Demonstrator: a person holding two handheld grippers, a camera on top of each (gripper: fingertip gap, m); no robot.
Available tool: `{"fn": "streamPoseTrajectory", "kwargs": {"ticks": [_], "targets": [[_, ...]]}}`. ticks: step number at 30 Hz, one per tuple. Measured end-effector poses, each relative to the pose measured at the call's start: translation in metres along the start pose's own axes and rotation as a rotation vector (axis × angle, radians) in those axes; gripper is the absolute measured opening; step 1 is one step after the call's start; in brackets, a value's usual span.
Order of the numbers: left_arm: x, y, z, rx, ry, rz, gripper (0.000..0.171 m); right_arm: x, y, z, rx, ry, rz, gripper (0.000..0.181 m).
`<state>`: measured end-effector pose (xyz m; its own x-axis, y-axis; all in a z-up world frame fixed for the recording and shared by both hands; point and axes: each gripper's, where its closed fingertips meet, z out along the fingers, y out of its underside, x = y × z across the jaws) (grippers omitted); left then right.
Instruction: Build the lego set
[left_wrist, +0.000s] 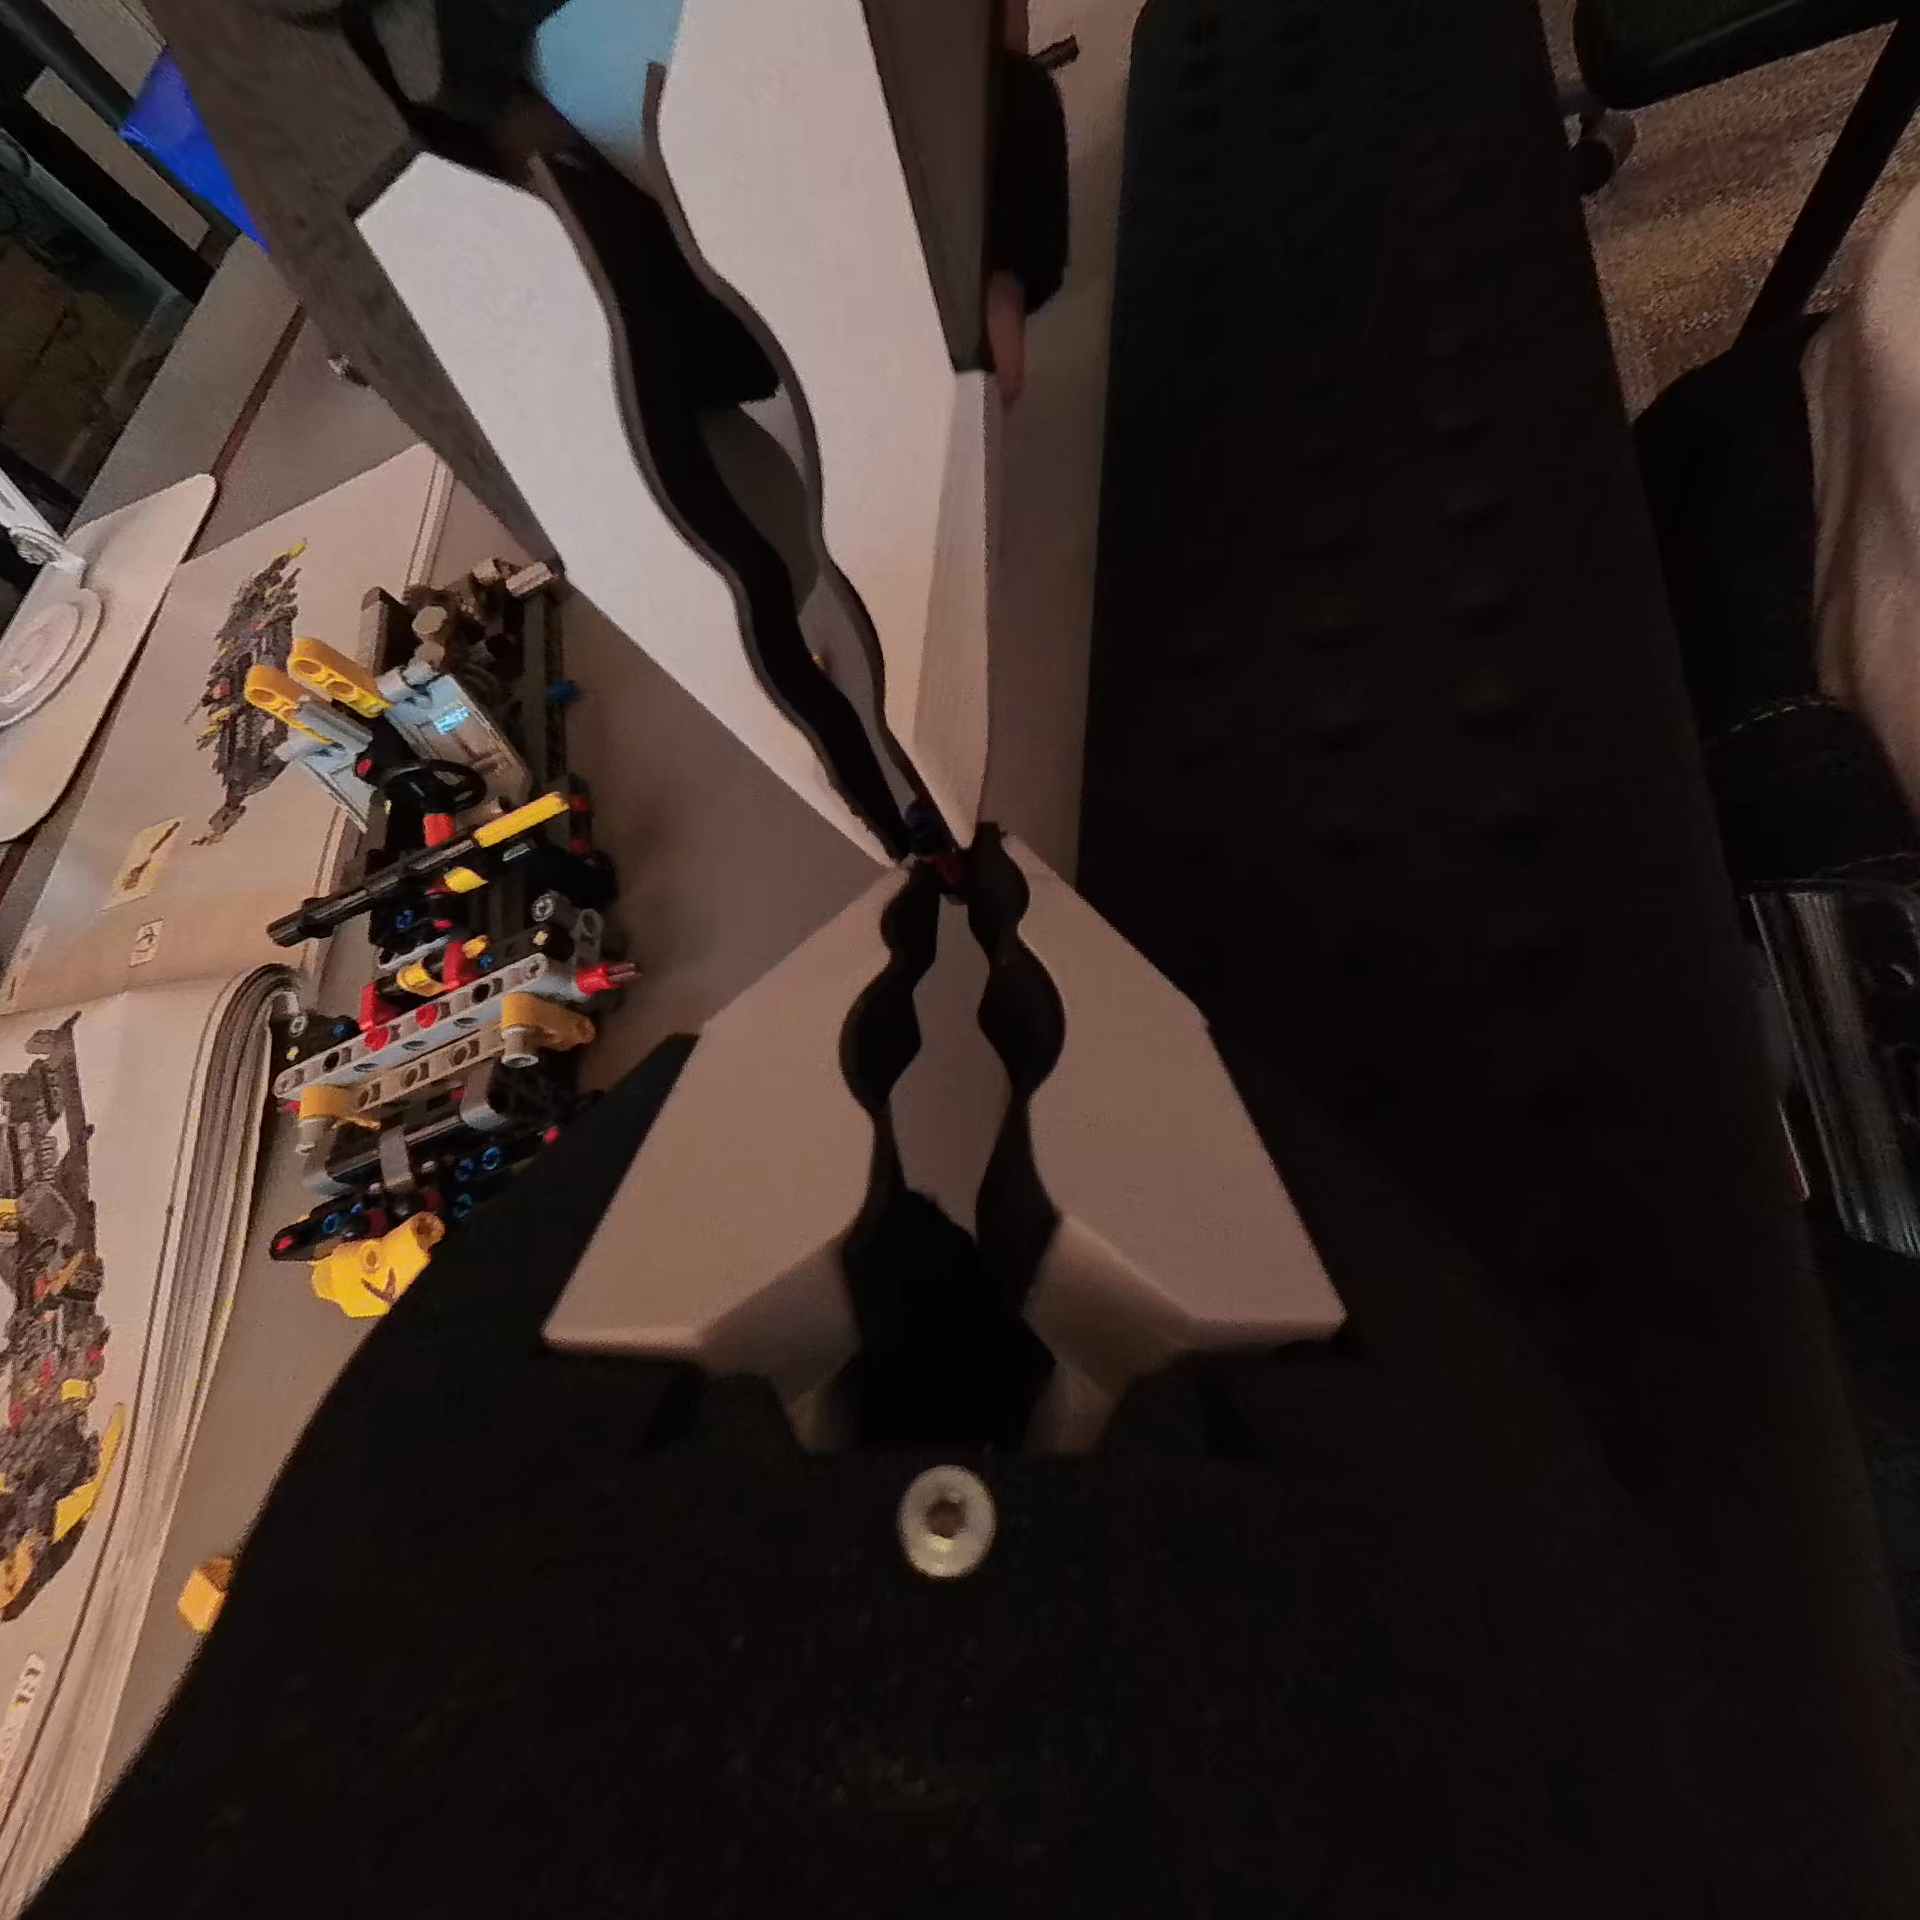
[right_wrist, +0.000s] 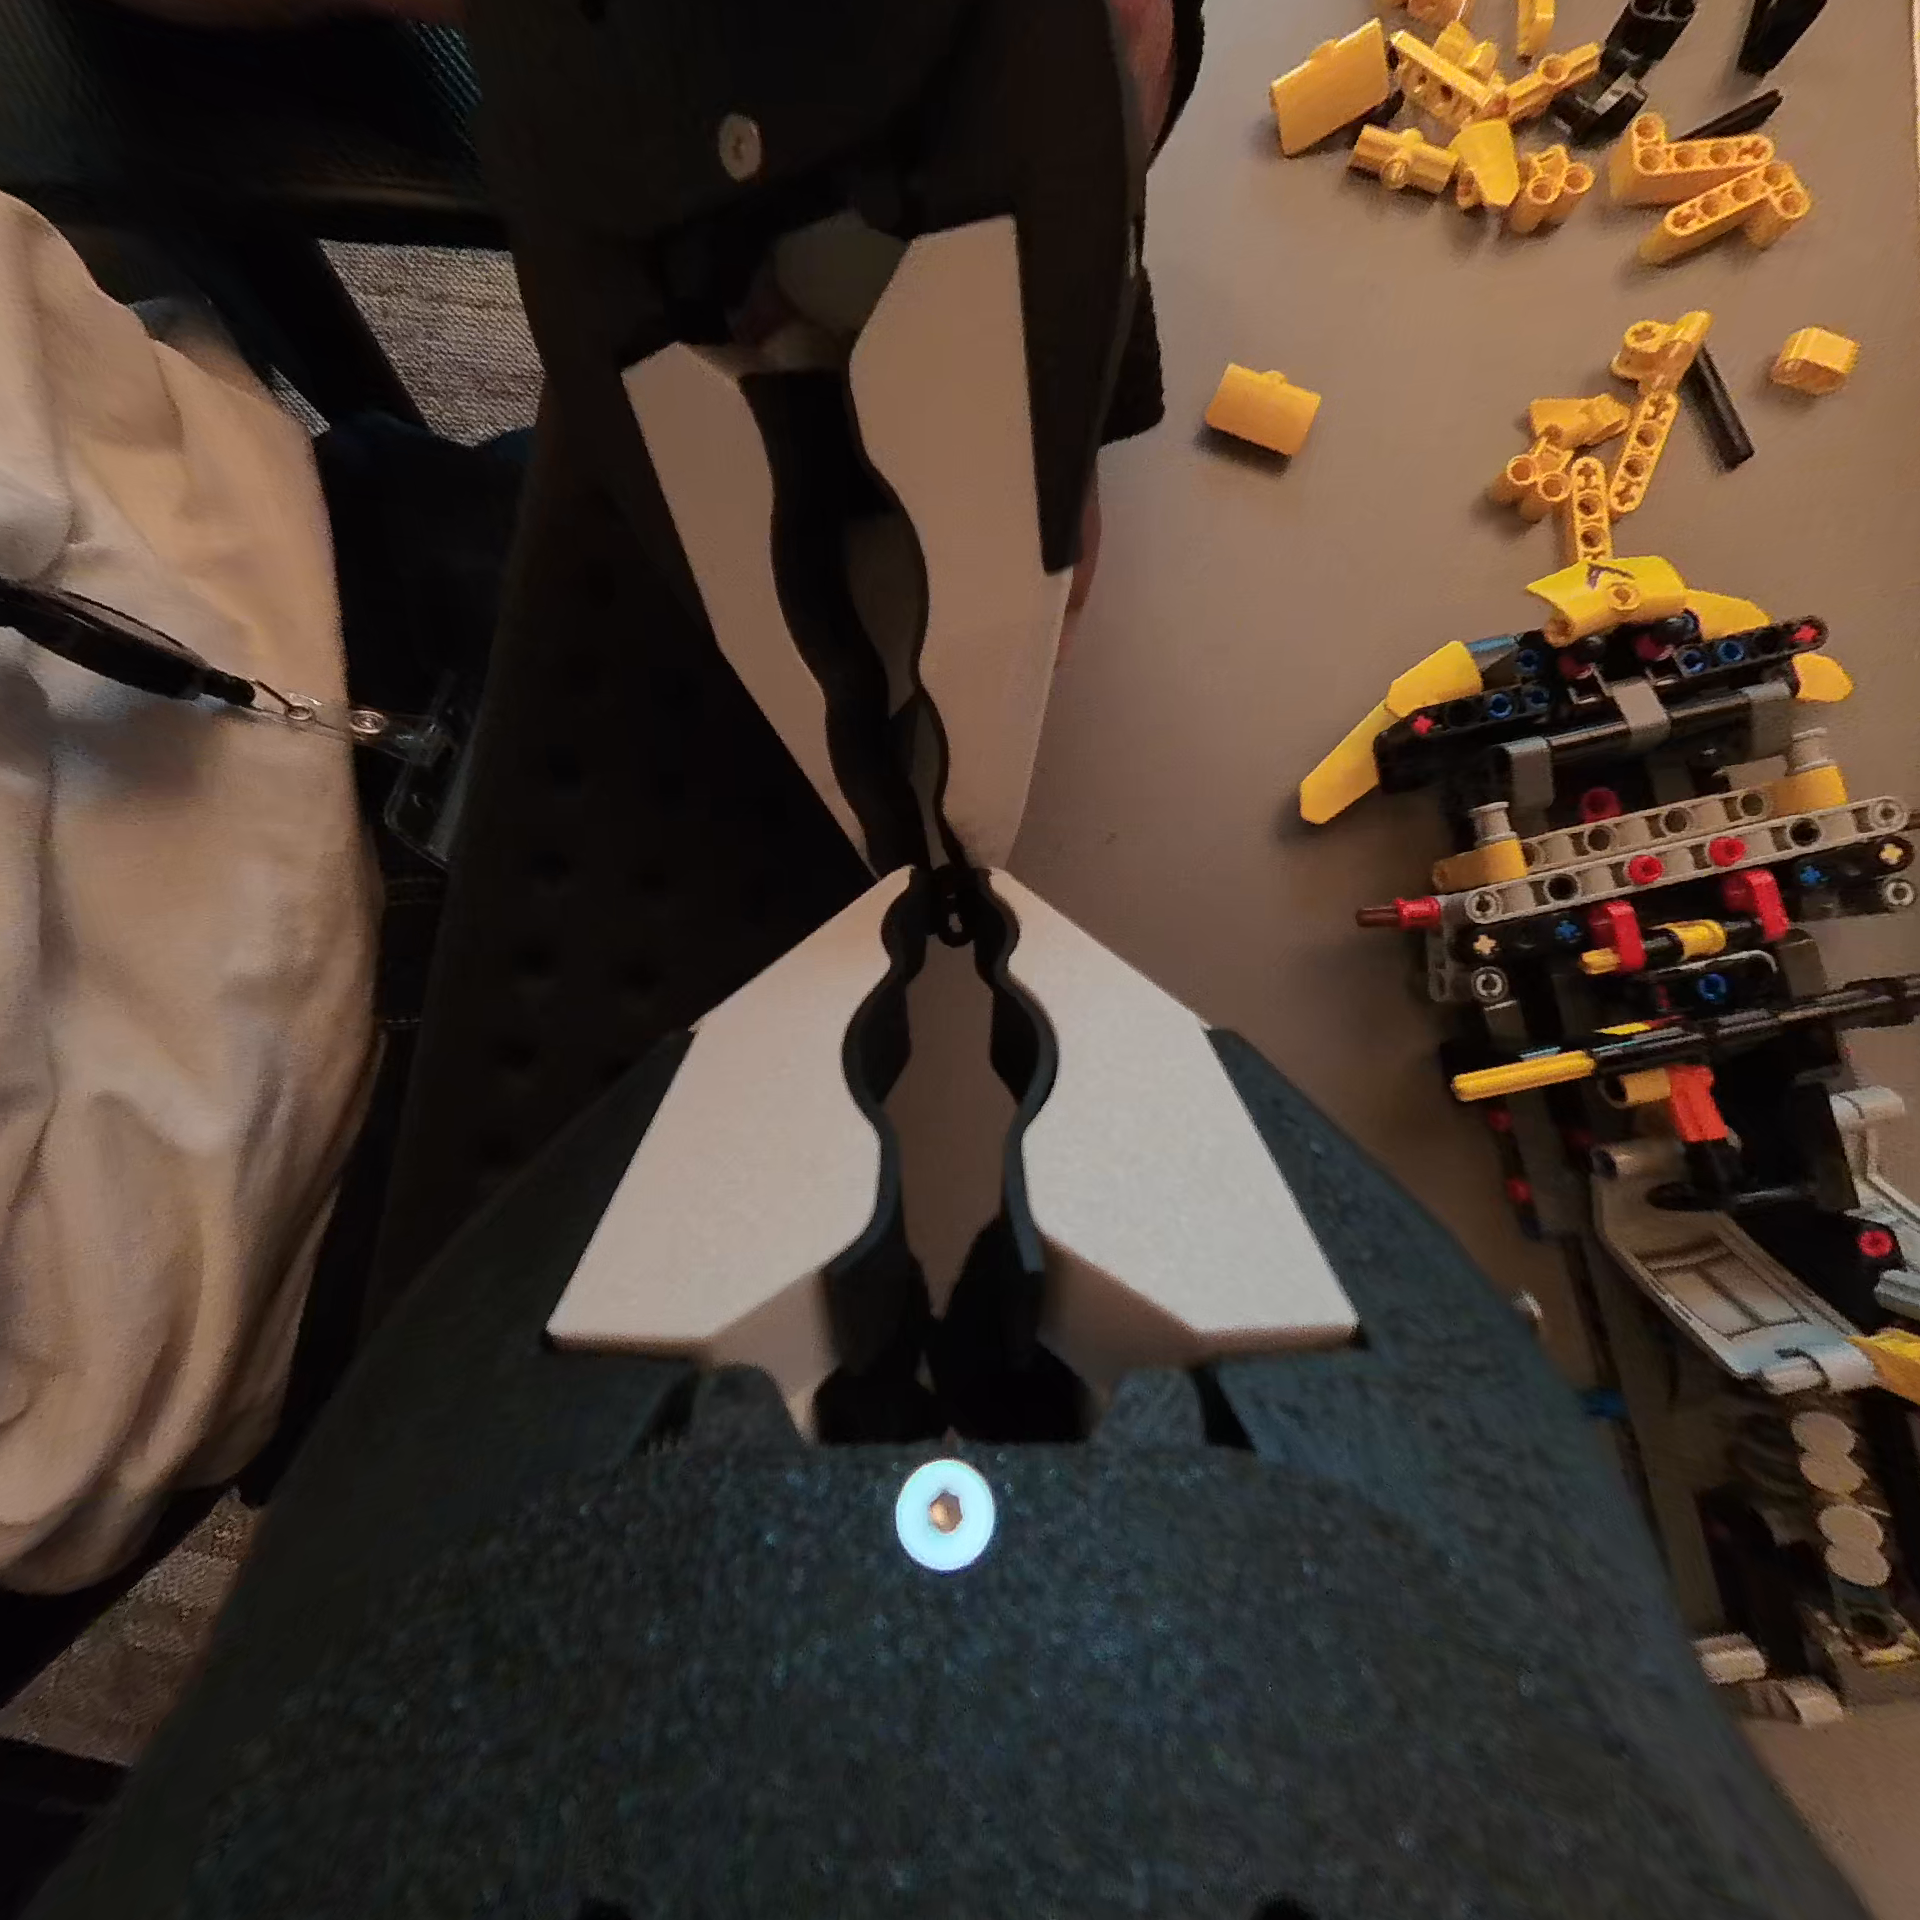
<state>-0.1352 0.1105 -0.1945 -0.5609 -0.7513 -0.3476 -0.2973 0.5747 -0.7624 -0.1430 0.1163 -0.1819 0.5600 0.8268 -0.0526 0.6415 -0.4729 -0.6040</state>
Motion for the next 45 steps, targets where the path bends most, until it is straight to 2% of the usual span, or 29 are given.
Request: {"fn": "streamPoseTrajectory", "kwargs": {"ticks": [10,16,18,20,23,24,27,30,35,45], "targets": [[-0.001,0.000,0.000,0.002,-0.008,-0.003,0.004,0.001,0.002,-0.003,0.051,-0.009,0.037,0.008],[-0.003,-0.002,-0.001,0.018,-0.018,-0.010,0.004,0.004,-0.011,-0.024,0.272,-0.080,0.149,0.017],[-0.007,-0.006,-0.004,0.043,-0.047,-0.009,0.004,0.011,-0.011,-0.031,0.392,-0.135,0.263,0.023],[-0.012,-0.010,-0.008,0.071,-0.098,0.006,0.004,0.014,-0.009,-0.033,0.483,-0.287,0.491,0.041],[-0.018,-0.016,-0.013,0.101,-0.167,0.038,0.004,0.013,-0.017,-0.036,0.573,-0.500,0.778,0.047],[-0.019,-0.018,-0.015,0.110,-0.186,0.046,0.004,0.014,-0.016,-0.033,0.565,-0.498,0.848,0.042],[-0.022,-0.023,-0.020,0.140,-0.220,0.055,0.004,0.002,-0.012,-0.019,0.513,-0.505,0.961,0.047],[-0.023,-0.027,-0.023,0.167,-0.227,0.047,0.004,0.000,-0.022,-0.023,0.609,-0.581,1.048,0.047],[-0.022,-0.027,-0.022,0.166,-0.216,0.051,0.004,0.005,-0.028,-0.027,0.705,-0.629,1.084,0.041],[-0.020,-0.025,-0.019,0.155,-0.203,0.050,0.004,-0.002,-0.034,-0.019,0.667,-0.625,1.058,0.027]]}}
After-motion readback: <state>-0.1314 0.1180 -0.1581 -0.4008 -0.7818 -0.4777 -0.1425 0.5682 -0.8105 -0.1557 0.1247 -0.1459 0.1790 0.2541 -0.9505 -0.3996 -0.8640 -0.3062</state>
